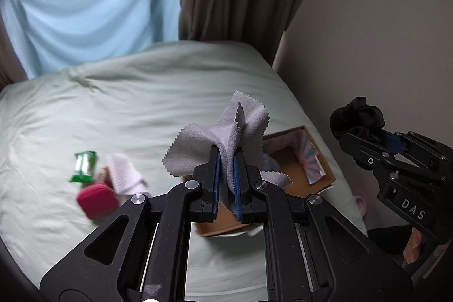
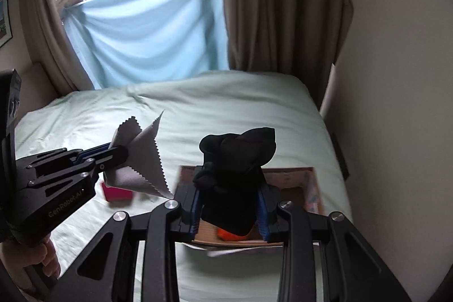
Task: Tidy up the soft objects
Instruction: 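Lift and carry the cloth and black sock with both tools over the box, then open both tools to drop the cloth and black sock into the box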
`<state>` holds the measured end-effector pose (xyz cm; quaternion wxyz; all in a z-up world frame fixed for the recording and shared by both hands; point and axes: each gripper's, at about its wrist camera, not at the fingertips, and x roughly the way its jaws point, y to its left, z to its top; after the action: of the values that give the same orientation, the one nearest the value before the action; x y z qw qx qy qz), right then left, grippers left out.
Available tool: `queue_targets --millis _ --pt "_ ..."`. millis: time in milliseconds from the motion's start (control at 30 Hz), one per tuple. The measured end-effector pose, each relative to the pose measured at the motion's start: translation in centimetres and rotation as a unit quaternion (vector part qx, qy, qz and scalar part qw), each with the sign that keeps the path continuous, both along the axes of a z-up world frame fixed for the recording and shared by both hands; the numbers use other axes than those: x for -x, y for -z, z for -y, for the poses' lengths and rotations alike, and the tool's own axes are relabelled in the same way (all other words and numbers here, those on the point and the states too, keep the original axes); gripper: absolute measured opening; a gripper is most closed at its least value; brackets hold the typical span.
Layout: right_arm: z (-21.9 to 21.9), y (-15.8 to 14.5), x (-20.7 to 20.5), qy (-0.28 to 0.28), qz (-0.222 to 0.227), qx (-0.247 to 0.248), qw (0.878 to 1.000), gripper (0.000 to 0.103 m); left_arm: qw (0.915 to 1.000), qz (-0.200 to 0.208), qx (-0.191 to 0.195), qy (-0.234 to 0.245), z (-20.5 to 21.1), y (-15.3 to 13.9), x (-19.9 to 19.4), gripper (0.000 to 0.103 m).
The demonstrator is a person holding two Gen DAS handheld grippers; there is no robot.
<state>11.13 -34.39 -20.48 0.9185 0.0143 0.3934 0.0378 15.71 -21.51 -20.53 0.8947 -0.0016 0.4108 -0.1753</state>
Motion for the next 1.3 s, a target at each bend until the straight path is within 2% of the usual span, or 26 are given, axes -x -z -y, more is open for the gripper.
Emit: queue_targets --millis 267,467,633,767,1033,1067,1100,1133,1167,1200,1300 --pt "5.2 4.3 -3.4 0.013 -0.053 0.0 0.999 0.03 0.9966 -0.081 -0.011 -0.013 4.1 6.0 -4.0 0.007" --pt "7.9 8.6 -6.0 0.016 -0.089 -0.008 0.996 0.03 0.9917 -0.121 -0.031 -0.03 5.5 10.7 -6.6 0.007" --pt "8.8 12.6 -8.3 0.007 -0.13 -0.021 0.991 0.03 0.9841 -0.164 -0.042 -0.055 5.3 14.4 -8.6 0.007" --pt "8.9 15.4 -9.5 -0.001 -0.159 -0.026 0.987 0.03 0.9752 -0.205 -0.072 -0.045 6.2 17.3 -9.7 0.007" --pt "9.6 18.6 -11.9 -0.004 -0.204 -0.028 0.979 0.03 0.9663 -0.224 -0.121 -0.035 7.4 19.5 -10.4 0.007" --pt "9.6 18.9 -12.1 -0.007 -0.211 -0.032 0.977 0.034 0.9654 -0.226 -0.127 -0.029 7.8 19.7 -10.6 0.009" --pt "9.6 19.2 -12.3 -0.01 -0.219 -0.034 0.975 0.052 0.9636 -0.234 -0.126 -0.028 8.0 19.7 -10.8 0.02" --pt "9.6 19.3 -12.3 -0.013 -0.219 -0.037 0.975 0.062 0.9616 -0.245 -0.121 -0.027 8.0 19.9 -11.1 0.033" --pt "9.6 19.3 -12.2 -0.016 -0.217 -0.039 0.975 0.084 0.9605 -0.254 -0.11 -0.027 8.1 20.0 -11.3 0.079" --pt "9.5 19.3 -11.9 -0.026 -0.216 -0.042 0.975 0.1 0.9606 -0.259 -0.097 -0.027 8.1 20.0 -11.6 0.102" --pt "9.3 19.7 -11.2 -0.052 -0.221 -0.041 0.973 0.103 0.9619 -0.257 -0.087 -0.032 8.0 19.7 -12.1 0.103"
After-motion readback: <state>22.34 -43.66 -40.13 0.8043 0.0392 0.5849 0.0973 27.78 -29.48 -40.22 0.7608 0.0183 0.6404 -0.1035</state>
